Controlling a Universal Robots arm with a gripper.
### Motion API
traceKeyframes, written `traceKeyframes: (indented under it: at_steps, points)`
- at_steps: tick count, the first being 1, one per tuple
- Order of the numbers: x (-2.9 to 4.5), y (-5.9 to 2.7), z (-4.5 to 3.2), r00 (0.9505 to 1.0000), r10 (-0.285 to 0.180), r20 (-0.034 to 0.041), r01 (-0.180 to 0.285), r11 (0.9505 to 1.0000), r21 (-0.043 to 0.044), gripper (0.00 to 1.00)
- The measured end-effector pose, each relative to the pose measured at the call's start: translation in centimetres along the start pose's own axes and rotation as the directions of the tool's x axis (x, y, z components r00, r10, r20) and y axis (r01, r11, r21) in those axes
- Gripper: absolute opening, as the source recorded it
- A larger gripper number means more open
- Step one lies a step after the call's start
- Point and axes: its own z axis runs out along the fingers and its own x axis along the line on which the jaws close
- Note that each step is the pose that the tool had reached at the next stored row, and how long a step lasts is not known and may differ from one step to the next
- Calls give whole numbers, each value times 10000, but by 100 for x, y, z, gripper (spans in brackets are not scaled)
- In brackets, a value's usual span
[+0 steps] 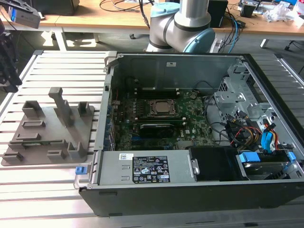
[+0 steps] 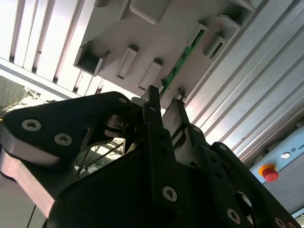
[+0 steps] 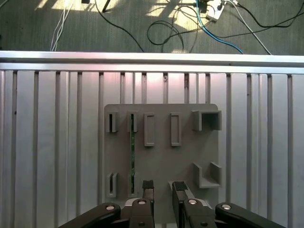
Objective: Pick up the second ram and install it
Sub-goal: 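Pick up the second ram and move it above second insertion slot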
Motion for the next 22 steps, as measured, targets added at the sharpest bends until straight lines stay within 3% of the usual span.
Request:
traceKeyframes:
  at_steps: [22]
  points:
    - [2,-6,180,10000,0,0,0,10000,0,30]
